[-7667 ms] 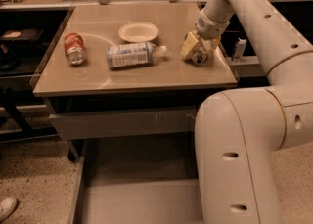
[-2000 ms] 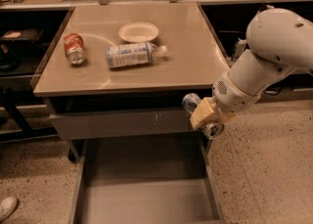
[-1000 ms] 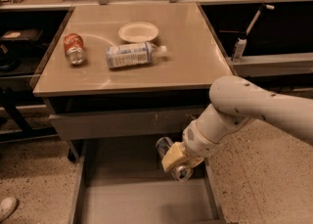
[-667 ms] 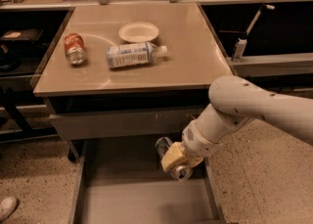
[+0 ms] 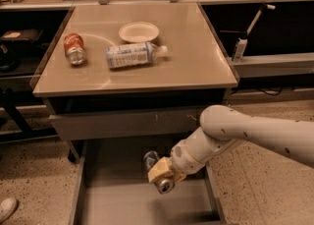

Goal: Place redbull can into middle drawer

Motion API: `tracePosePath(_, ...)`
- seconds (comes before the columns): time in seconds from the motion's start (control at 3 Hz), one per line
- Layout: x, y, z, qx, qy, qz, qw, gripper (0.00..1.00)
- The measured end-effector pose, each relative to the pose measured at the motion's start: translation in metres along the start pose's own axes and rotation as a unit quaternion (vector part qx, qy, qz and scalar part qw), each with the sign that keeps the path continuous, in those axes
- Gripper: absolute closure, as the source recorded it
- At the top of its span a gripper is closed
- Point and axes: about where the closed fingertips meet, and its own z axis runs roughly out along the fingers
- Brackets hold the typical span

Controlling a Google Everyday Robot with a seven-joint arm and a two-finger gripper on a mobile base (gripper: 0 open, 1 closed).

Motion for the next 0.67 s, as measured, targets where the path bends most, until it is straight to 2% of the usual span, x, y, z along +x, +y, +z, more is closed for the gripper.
tracePosePath(0.33, -0.005, -0.0074, 0.0369, -0.033, 0.005, 0.013, 0.9994, 1.0)
tracePosePath(0.67, -0.0047, -0.0096, 0.0409, -0.035, 0.007, 0.016, 0.9992, 1.0)
